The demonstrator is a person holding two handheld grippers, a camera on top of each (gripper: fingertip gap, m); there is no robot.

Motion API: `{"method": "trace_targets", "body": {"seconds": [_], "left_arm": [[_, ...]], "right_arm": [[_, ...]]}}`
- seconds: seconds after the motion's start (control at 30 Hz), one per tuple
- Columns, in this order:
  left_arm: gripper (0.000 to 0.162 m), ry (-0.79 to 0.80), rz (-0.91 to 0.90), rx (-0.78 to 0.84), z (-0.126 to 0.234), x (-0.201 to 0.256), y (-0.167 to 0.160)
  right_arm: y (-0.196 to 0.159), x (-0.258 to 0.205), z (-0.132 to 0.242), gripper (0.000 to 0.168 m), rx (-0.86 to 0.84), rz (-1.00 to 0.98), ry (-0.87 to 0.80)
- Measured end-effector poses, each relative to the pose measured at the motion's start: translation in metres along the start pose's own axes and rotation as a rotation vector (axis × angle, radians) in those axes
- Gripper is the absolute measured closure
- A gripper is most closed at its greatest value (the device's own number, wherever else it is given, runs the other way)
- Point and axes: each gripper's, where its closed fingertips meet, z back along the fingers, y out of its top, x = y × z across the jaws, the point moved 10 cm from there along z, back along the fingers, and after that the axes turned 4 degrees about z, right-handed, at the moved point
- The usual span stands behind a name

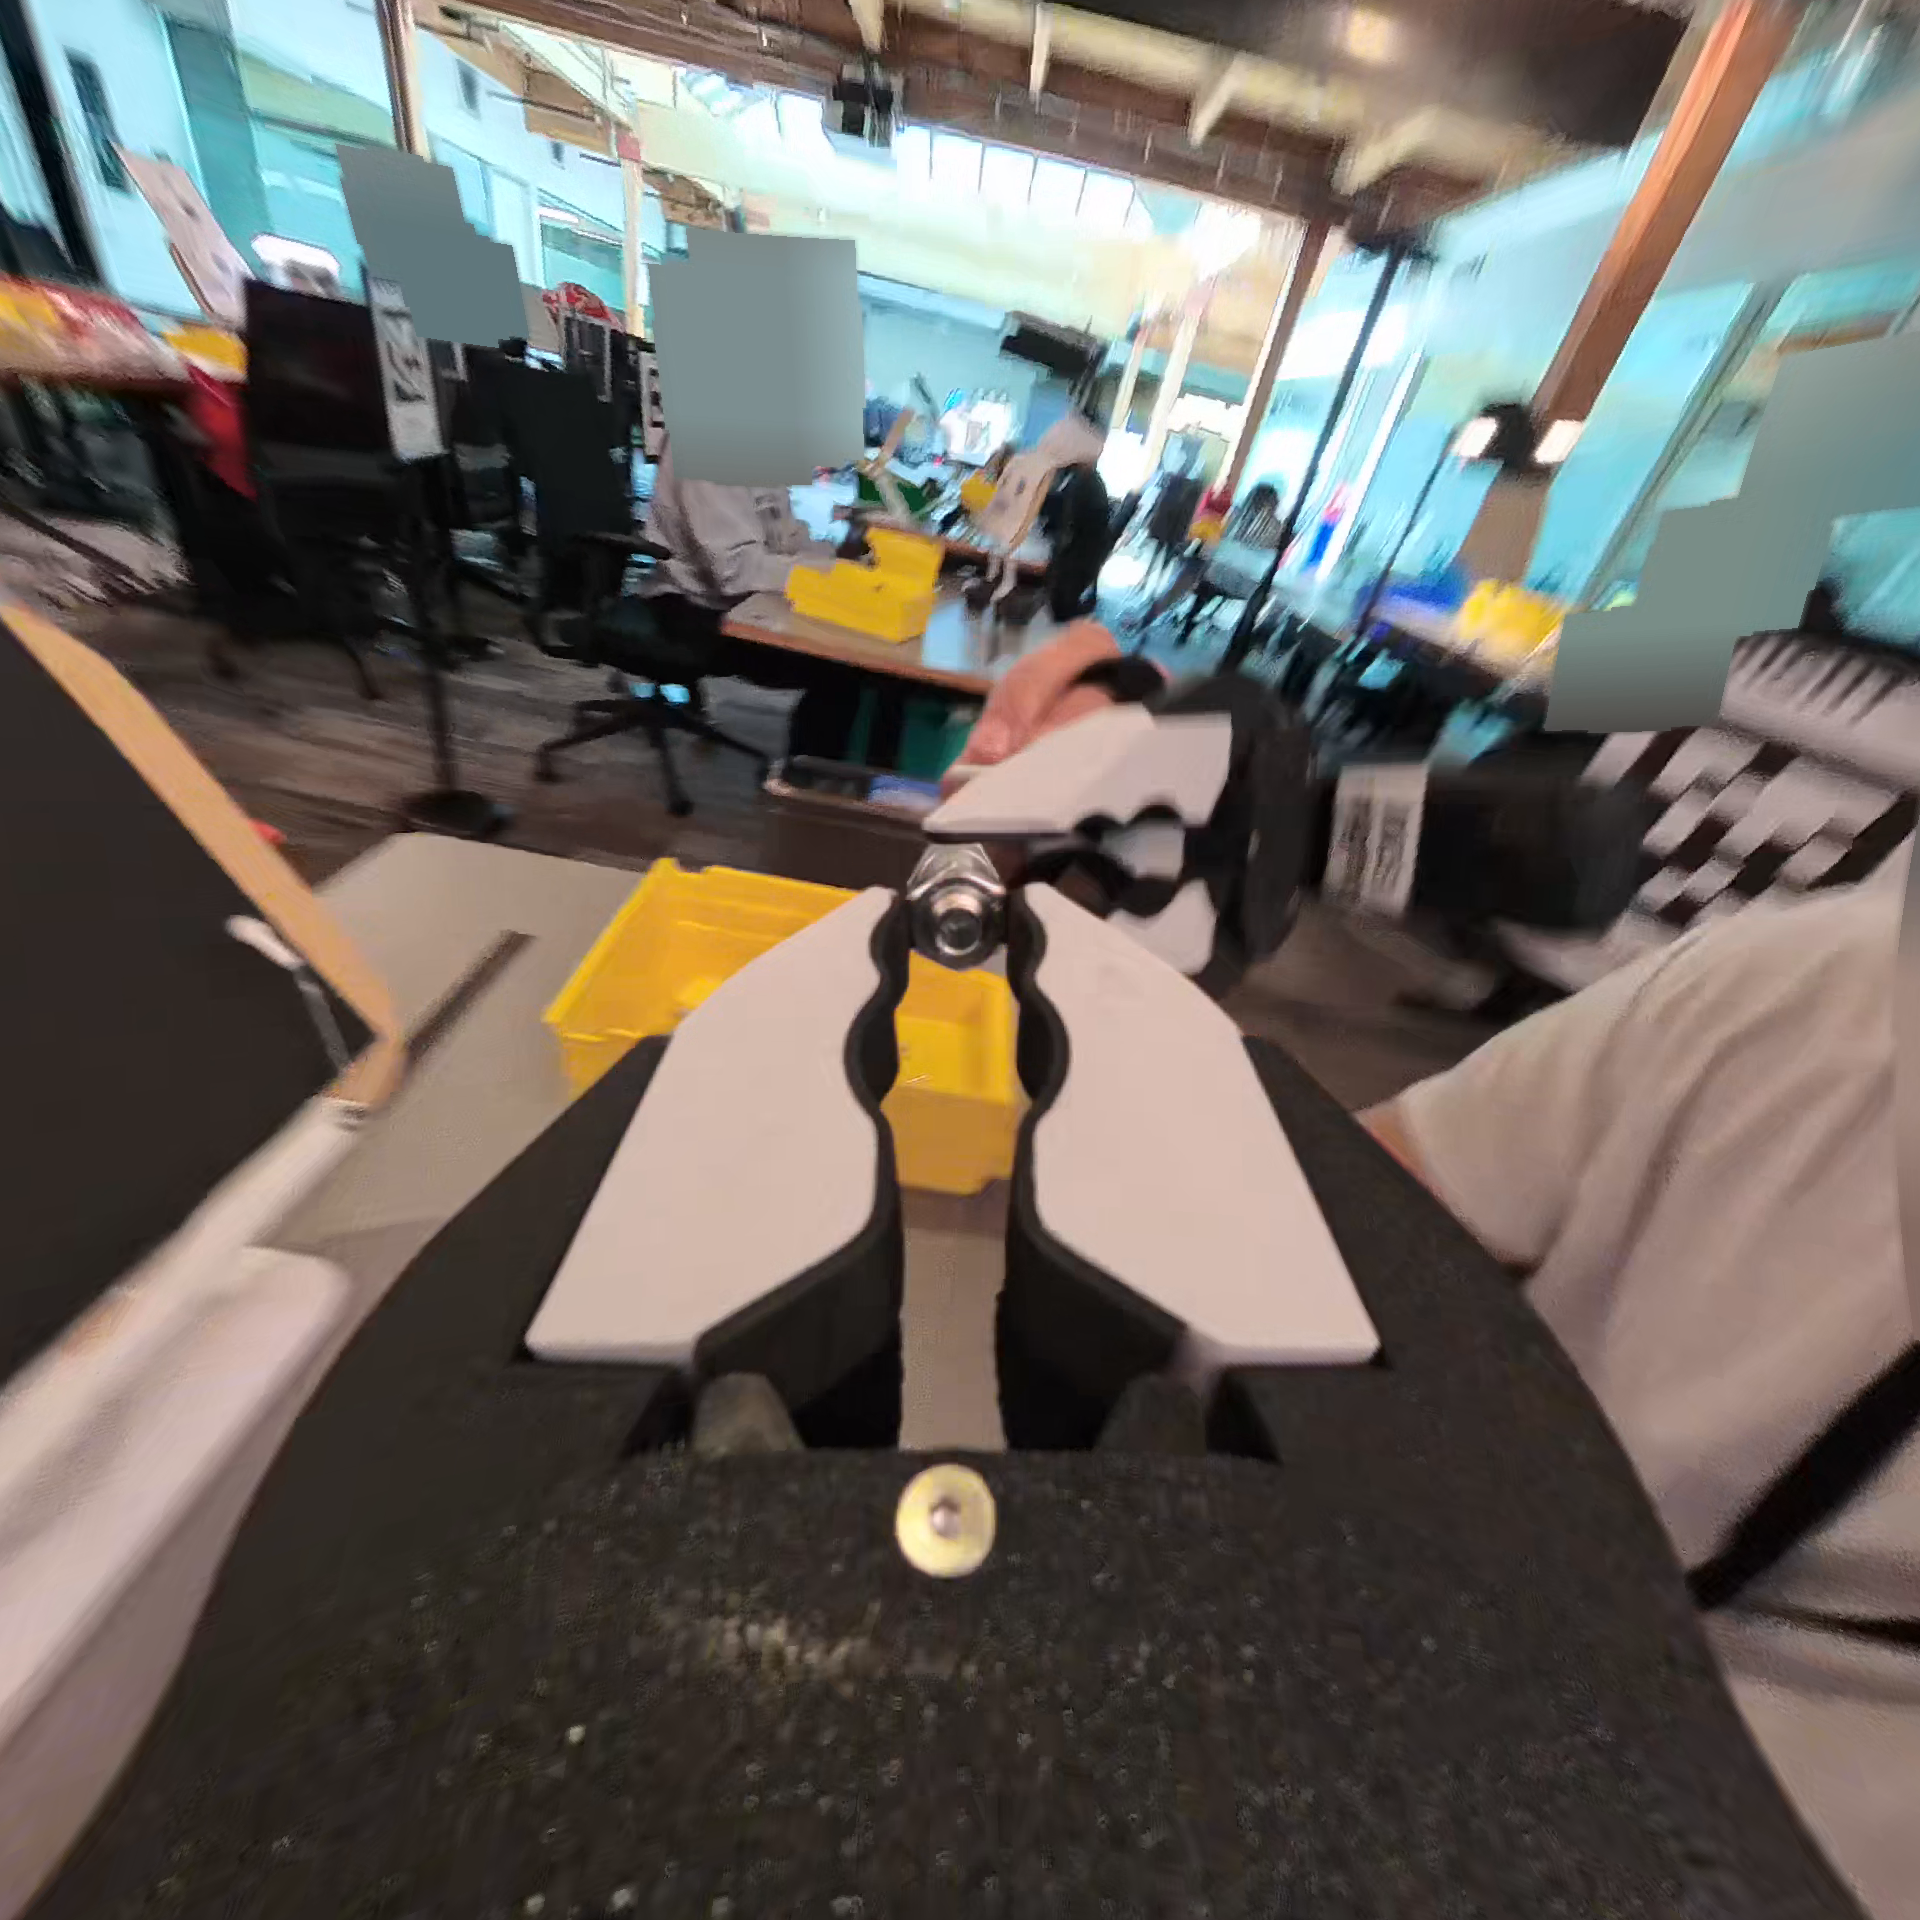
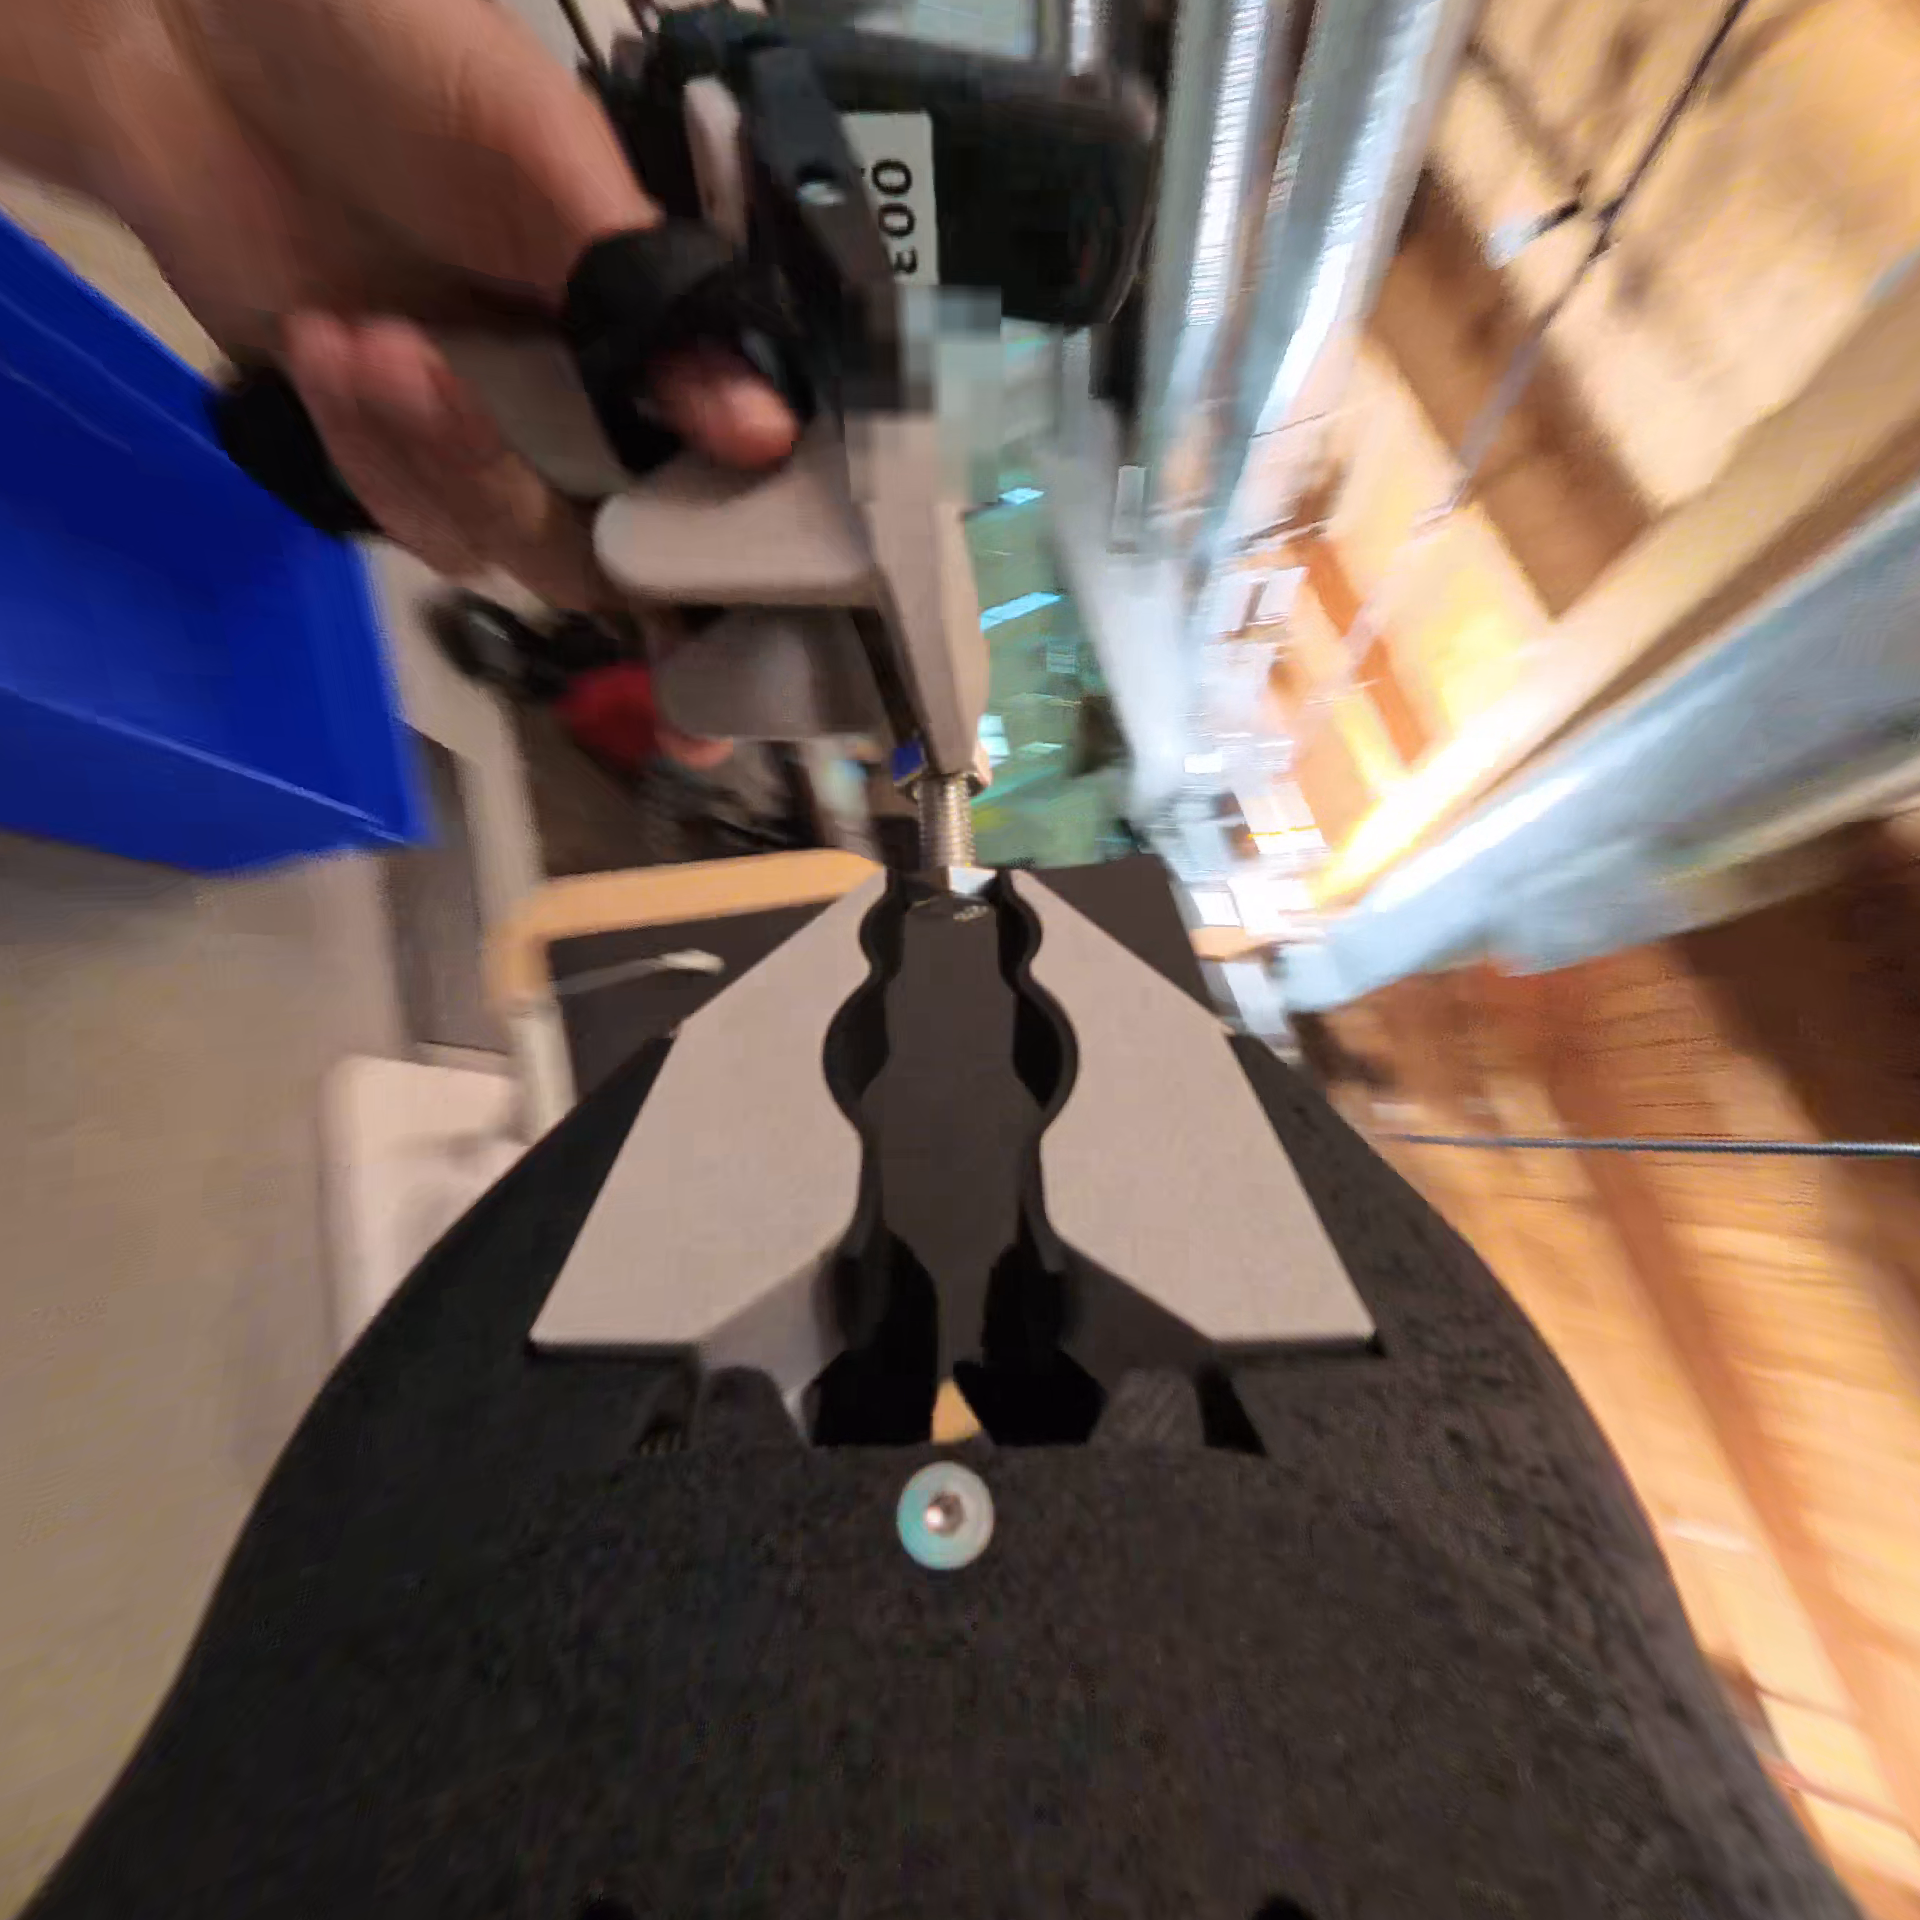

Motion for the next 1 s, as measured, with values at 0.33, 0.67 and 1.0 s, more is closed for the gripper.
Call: {"method": "trace_targets", "body": {"seconds": [0.33, 0.67, 1.0], "left_arm": [[0.108, 0.018, -0.116, -0.043, 0.010, -0.009, -0.004], [0.098, 0.152, -0.500, -0.148, 0.024, 0.010, -0.017], [0.125, 0.171, -0.830, -0.265, 0.006, 0.025, -0.039]], "right_arm": [[-0.011, -0.015, -0.018, 0.151, -0.038, 0.021, -0.017], [-0.038, 0.013, -0.013, 0.151, 0.092, -0.879, 0.641], [-0.038, 0.002, -0.012, 0.151, 0.136, -1.029, 0.931]]}}
